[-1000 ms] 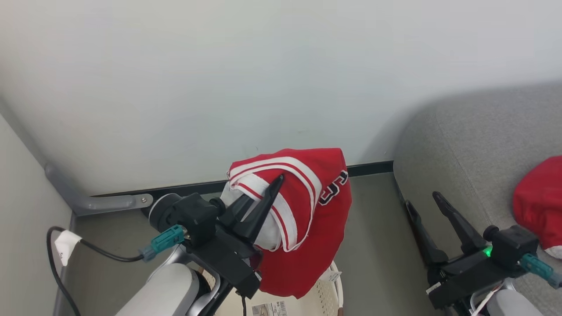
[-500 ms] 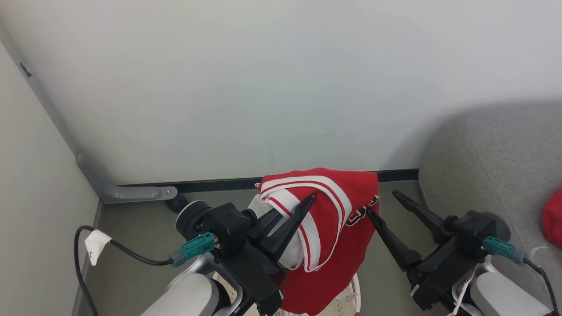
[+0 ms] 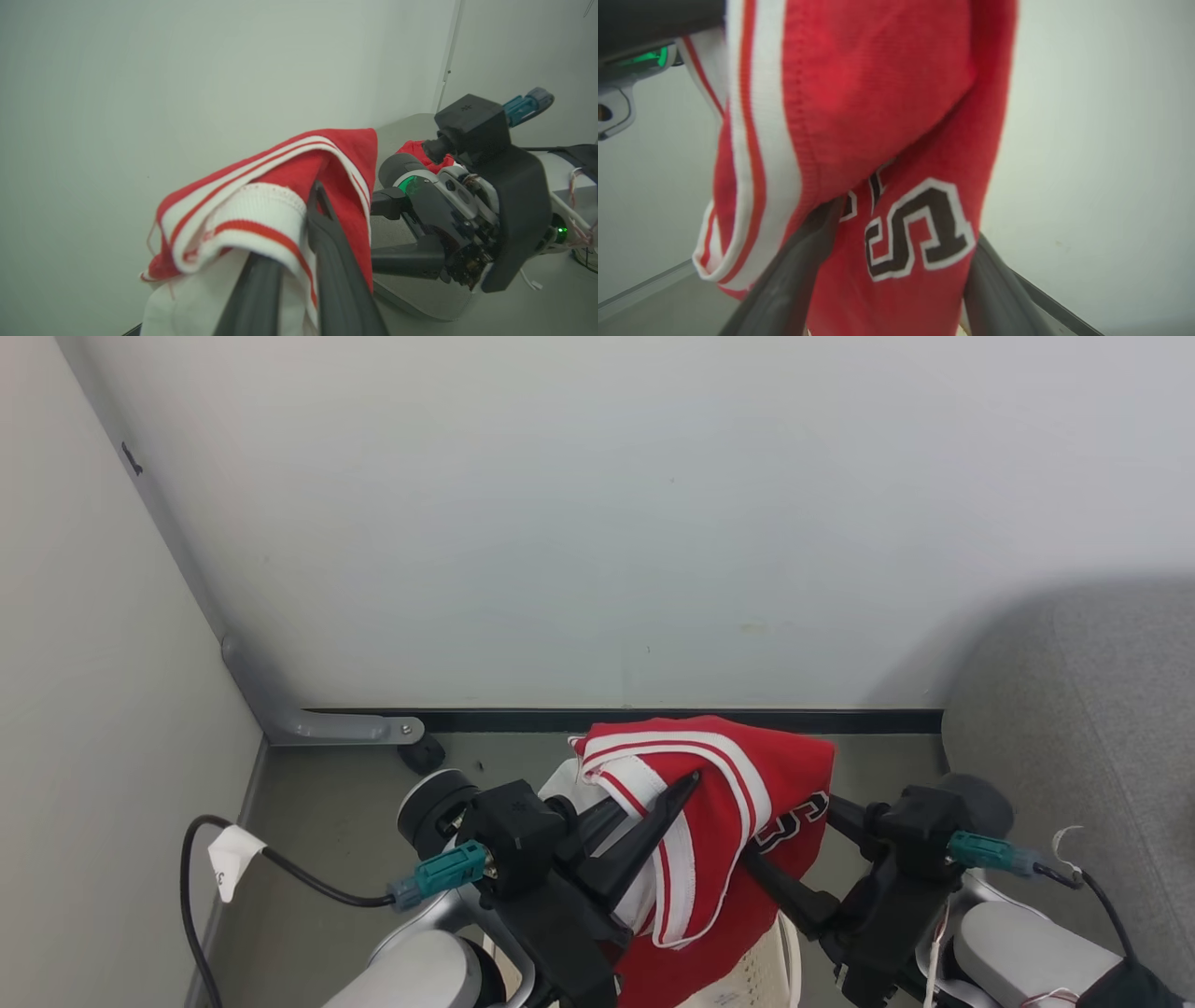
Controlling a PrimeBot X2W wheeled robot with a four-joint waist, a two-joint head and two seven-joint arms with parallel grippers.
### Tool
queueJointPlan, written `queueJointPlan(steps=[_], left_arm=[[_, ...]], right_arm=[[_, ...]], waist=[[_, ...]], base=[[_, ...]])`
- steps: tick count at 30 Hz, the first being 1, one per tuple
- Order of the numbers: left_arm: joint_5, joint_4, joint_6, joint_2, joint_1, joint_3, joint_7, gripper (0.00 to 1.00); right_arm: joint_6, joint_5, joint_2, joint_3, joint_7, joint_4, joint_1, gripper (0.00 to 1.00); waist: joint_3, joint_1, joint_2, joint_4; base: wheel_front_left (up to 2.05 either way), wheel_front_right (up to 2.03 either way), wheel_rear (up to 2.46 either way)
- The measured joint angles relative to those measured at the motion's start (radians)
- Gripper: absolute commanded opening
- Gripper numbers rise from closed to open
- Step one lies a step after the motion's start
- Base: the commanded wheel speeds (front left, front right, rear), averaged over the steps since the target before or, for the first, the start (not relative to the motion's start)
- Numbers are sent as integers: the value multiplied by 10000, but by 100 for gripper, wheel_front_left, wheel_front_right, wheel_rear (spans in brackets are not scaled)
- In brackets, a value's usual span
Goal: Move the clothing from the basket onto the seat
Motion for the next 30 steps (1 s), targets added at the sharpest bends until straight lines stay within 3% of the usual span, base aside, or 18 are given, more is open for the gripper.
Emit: queueJointPlan(steps=[8,9,10,11,21,22,23,24,30], left_arm=[[-44,-228,-4,13,0,-127,119,0],[-77,-251,-8,17,1,-127,121,0],[-100,-255,-8,21,2,-127,144,0],[-100,-257,-8,29,4,-127,163,0],[-104,-151,173,165,52,23,207,0],[-105,-125,186,178,64,52,209,11],[-109,-115,247,188,92,73,209,44],[-121,-94,268,192,131,84,219,100],[-188,-63,430,207,392,104,221,100]], right_arm=[[0,917,98,982,-73,577,-527,100],[0,1053,161,1007,-75,685,-591,90],[2,1147,226,1022,-81,786,-655,16],[2,1252,305,1016,-138,888,-698,0],[2,2255,646,550,-430,1592,-801,0],[2,2345,656,483,-454,1632,-797,0],[2,2433,667,408,-502,1664,-790,0],[2,2514,677,326,-506,1705,-785,0],[2,2955,685,-180,-596,1887,-622,0]], waist=[[1,0,1,147],[-1,0,1,157],[-2,0,0,162],[-4,0,0,164],[-45,0,0,64],[-51,0,1,45],[-58,1,1,24],[-64,0,0,2],[-104,0,0,-143]], base=[[0,0,0],[0,0,0],[0,0,0],[0,0,0],[0,0,0],[0,0,0],[0,0,0],[0,0,0],[0,0,0]])
